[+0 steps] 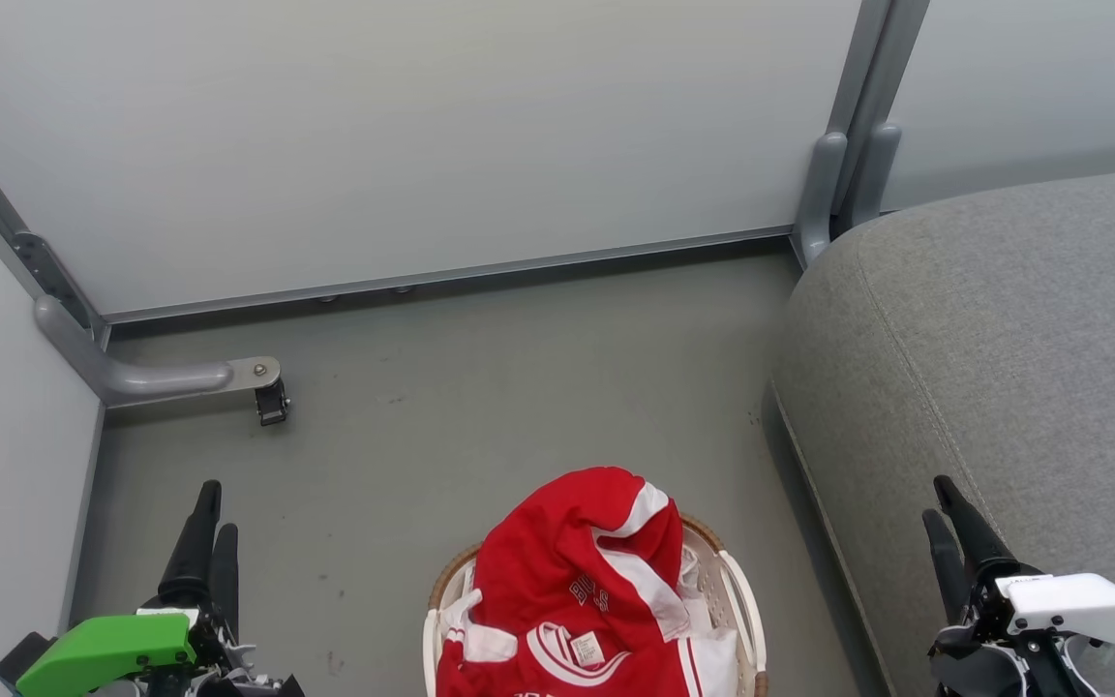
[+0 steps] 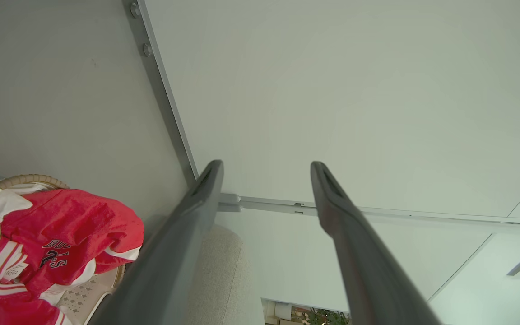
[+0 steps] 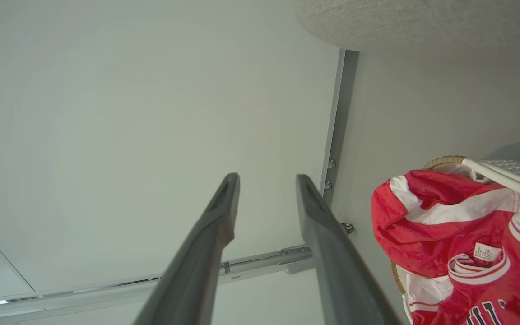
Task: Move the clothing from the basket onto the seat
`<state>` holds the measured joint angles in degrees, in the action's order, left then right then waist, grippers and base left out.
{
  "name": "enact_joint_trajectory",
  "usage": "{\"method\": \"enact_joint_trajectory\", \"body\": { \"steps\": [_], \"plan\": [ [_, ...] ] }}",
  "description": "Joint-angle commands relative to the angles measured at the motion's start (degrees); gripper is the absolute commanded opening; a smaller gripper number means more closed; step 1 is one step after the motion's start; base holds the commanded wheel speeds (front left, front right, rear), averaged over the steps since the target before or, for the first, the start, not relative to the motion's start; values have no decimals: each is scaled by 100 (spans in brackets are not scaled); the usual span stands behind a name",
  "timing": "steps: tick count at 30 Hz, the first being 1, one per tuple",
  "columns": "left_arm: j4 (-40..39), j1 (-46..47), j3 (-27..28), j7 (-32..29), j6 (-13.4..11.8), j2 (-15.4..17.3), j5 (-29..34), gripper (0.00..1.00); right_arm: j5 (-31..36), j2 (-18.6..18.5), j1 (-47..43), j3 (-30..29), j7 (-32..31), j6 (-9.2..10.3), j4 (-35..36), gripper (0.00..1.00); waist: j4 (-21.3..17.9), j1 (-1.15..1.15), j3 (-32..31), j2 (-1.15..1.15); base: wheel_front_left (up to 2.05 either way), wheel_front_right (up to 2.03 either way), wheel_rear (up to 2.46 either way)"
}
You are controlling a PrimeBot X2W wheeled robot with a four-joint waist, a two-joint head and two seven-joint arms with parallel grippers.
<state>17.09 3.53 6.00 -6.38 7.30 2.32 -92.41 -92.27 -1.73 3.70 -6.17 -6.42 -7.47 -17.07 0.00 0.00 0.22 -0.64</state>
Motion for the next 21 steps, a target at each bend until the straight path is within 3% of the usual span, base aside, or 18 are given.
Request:
{"method": "enact_joint_trajectory", "body": {
  "steps": [1,13,21],
  "plan": [
    [-107,63,-38,65,7,10,34,100,31,-30,55,40,64,-1,105,100,0,0,-1,1,0,0,0],
    [-324,-77,-296,398,10,18,333,100,331,-48,-26,201,398,-1,281,100,-6,0,0,7,0,0,0],
    [-459,-150,-338,601,11,24,973,100,1138,-58,-17,112,602,-2,337,100,-4,0,2,12,0,0,0]
  ]
}}
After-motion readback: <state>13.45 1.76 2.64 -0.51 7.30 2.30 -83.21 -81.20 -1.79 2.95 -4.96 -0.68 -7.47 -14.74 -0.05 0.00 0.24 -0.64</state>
